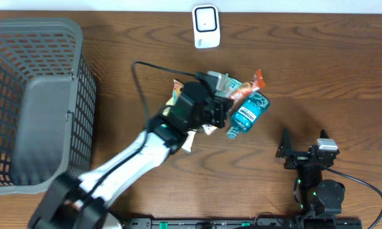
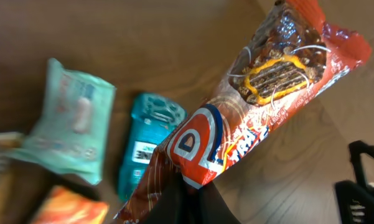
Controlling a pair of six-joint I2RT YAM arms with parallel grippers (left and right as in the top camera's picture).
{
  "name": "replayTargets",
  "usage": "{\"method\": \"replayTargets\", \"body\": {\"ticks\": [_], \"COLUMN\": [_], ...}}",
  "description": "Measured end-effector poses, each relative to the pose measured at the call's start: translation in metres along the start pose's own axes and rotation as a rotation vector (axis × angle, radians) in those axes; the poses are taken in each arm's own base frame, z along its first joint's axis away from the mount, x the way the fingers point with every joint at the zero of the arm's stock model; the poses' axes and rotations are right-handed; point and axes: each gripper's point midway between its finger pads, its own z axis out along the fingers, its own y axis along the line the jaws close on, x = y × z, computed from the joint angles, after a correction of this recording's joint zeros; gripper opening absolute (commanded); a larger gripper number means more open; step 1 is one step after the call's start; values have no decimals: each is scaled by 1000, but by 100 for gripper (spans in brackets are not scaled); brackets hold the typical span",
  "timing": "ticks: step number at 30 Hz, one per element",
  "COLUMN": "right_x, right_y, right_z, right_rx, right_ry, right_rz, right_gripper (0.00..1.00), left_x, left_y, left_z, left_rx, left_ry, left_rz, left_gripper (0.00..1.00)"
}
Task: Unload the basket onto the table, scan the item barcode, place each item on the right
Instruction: 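Carry the red chocolate bar out and place it below the Listerine bottle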
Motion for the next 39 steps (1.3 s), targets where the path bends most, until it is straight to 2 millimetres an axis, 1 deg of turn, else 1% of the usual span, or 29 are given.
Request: {"method": "replayTargets", "body": {"ticks": [4,9,13,16,20,24,30,32,37,39], "right_x": [0,0,0,0,0,0,0,0,0,0], "right_y": [0,0,0,0,0,0,0,0,0,0], "right_z": [0,0,0,0,0,0,0,0,0,0], "right_rx": [0,0,0,0,0,0,0,0,0,0], "right_ry": [0,0,0,0,0,0,0,0,0,0], "right_rz": [0,0,0,0,0,0,0,0,0,0], "right_gripper": [99,99,99,99,99,99,99,99,99,99], "left_x": [21,44,61,70,74,77,83,84,99,103], "left_y": [-7,-13,-11,-6,-4,-10,-28,-29,-17,-15], "left_z": [27,48,60,66,68,69,70,72,87,93], "left_rx": [32,52,40,20,8,13,48,56,39,52], "left_ry": [30,69,98,115,120,123,128,125,142,145], "left_rz": [-25,-79,-131,-188,-234,-261,-255,-253,-305,-318], "left_gripper": [7,7,7,7,8,7,7,7,7,7]}}
